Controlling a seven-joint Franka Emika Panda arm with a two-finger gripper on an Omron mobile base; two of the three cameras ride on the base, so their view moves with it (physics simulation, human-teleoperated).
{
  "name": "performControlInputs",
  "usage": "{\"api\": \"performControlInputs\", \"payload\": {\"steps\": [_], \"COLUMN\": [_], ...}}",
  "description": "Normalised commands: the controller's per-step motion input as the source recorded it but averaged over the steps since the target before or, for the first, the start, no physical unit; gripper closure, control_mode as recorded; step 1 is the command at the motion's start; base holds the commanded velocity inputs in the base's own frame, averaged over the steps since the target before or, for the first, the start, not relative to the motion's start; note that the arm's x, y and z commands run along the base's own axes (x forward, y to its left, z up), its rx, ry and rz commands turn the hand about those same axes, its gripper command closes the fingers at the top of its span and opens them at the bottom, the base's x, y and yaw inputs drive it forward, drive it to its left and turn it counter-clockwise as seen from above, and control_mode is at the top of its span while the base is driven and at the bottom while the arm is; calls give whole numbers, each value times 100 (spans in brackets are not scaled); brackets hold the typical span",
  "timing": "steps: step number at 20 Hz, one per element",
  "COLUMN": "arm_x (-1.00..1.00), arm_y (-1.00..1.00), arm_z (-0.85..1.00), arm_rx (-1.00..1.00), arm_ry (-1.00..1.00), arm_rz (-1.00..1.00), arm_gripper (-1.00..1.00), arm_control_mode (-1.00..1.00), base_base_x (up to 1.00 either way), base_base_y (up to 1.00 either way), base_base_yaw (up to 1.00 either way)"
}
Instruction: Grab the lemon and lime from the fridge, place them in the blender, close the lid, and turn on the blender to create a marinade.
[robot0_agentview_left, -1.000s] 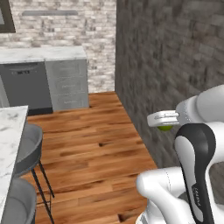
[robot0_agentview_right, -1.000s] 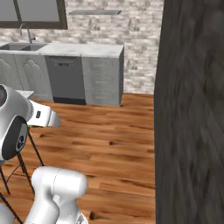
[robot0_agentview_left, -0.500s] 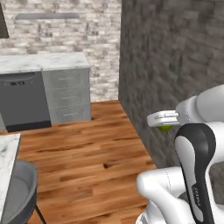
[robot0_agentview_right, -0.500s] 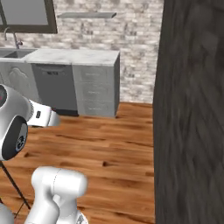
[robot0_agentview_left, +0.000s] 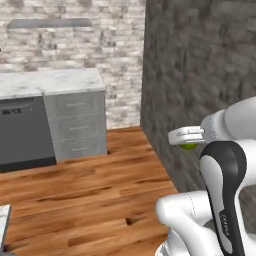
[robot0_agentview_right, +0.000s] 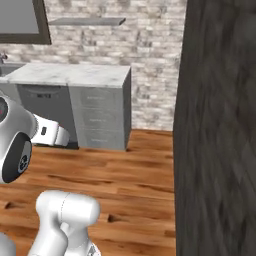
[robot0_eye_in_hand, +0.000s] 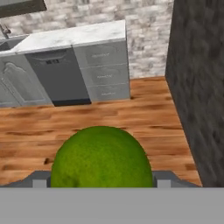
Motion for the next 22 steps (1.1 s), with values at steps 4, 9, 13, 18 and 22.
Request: {"api": "performControlInputs", "payload": {"steps": [4, 9, 13, 18, 22], "arm_x": [0, 0, 0, 0, 0], "arm_y": [0, 0, 0, 0, 0], "arm_z": [0, 0, 0, 0, 0], "arm_rx": [0, 0, 0, 0, 0], "arm_ry": [0, 0, 0, 0, 0], "arm_rz": [0, 0, 0, 0, 0], "arm_gripper": [100, 100, 100, 100, 100], "arm_control_mode": [100, 100, 100, 100, 100], "base_base_x": [100, 100, 100, 100, 100], "base_base_y": [0, -1, -13, -12, -10], "base_base_yaw": [26, 63, 77, 76, 76]}}
